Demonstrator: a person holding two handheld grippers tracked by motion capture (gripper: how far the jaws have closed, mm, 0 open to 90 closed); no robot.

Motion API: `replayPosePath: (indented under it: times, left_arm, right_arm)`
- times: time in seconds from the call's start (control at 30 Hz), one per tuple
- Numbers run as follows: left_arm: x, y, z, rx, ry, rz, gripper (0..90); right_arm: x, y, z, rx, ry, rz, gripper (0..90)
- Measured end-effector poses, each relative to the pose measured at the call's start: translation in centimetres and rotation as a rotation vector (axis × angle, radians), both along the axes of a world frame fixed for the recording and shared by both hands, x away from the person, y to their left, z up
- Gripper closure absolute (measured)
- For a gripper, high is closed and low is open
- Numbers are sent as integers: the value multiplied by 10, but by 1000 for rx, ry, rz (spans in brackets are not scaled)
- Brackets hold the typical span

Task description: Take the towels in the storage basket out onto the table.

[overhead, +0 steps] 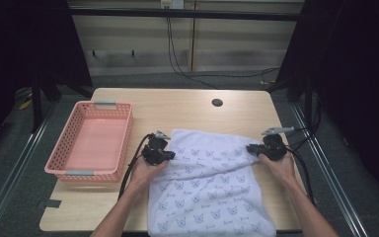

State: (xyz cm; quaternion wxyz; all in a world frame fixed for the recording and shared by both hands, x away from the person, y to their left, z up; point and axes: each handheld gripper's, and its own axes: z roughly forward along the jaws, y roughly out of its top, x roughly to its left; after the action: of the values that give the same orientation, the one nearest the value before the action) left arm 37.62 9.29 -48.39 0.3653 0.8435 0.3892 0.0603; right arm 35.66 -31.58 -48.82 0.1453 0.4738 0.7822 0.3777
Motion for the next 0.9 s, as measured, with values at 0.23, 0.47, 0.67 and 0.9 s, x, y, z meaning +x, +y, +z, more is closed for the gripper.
replayPosePath:
  times: [0.23, 0.47, 0.67, 0.9]
  left_arm:
    - [10, 17, 20, -9, -61, 126, 870]
    - [8, 22, 10, -35, -34, 134, 869]
    - [17, 20, 5, -21, -9, 156, 871]
    - [25, 19, 3, -55, 19, 159, 871]
  right_arm:
    - [39, 14, 32, 51, -108, -58, 611]
    - [-5, 12, 35, 24, -115, 43, 656]
    - [-48, 5, 7, 14, 1, 157, 651]
    - [-52, 20, -13, -60, 24, 172, 850]
